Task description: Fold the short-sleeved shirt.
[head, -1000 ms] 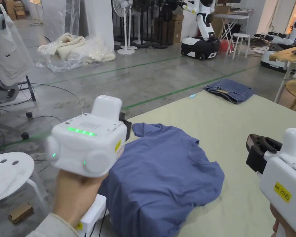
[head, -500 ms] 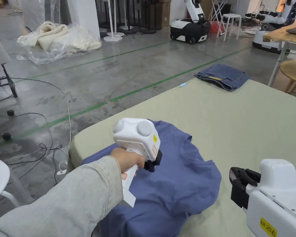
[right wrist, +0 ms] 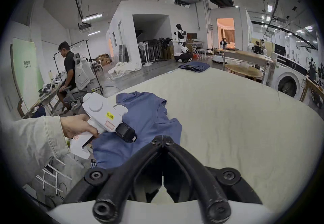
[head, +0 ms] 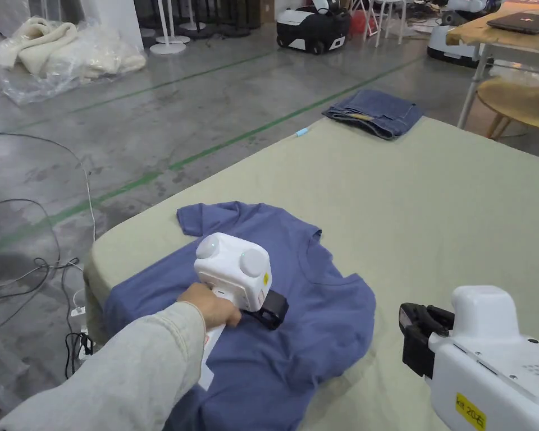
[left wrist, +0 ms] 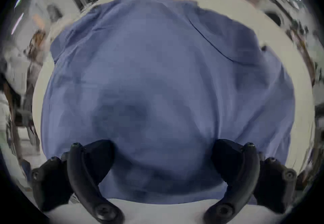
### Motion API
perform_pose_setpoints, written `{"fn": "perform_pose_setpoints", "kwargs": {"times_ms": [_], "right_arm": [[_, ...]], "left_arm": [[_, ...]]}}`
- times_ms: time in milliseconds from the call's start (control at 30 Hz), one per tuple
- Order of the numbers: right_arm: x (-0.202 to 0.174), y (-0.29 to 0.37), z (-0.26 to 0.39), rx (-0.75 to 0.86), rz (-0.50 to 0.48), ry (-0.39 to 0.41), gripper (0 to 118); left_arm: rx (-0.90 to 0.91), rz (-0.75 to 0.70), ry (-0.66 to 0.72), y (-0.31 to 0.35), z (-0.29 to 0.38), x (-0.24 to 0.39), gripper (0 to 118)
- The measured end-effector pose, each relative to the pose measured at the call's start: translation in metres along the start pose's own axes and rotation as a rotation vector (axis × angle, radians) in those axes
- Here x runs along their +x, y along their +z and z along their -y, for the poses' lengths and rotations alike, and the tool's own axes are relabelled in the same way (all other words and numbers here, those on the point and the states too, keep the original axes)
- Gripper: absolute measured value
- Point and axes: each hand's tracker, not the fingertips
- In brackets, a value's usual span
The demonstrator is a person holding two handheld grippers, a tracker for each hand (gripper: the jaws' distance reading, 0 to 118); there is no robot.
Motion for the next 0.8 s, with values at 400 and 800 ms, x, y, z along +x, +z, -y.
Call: {"fn": "perform_pose_setpoints", "kwargs": {"times_ms": [400,800], "right_arm": [[0.014,0.01,0.003,0.007,0.023,-0.055,0],[0.049,0.079,0.0,0.104,0.109,-0.125,0]], "left_arm": [[0.118,0.064,0.252,0.004,-0.006,-0.03,0],[0.278,0.246,0.09,0.079,-0.019,0.062,0]]}}
